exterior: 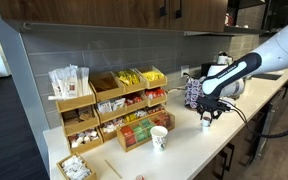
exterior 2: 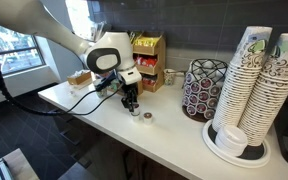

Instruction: Stack the three pods on the counter

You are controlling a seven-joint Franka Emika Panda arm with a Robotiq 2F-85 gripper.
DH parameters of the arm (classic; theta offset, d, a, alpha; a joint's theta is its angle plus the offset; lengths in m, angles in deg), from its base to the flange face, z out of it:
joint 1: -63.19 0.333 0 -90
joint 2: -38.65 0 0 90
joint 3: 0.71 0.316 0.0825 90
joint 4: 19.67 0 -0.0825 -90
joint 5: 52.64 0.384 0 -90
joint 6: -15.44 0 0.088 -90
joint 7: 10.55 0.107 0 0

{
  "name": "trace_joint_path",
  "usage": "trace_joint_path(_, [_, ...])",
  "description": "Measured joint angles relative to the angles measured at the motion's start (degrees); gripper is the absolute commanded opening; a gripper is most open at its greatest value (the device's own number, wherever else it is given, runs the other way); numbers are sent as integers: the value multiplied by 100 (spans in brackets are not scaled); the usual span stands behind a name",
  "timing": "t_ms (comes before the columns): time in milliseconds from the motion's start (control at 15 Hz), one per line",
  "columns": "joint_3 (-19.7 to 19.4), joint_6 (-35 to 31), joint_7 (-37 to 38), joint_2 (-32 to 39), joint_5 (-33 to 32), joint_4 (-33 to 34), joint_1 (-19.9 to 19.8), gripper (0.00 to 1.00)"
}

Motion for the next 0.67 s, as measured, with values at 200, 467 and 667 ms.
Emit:
trace_joint_path(200, [-1,-4,0,3,-10,0,0,29])
trace_joint_path(467, [-24,-5,1,6,-42,0,0,87])
trace_joint_path(667, [-55,-5,2,16,-57,0,-7,100])
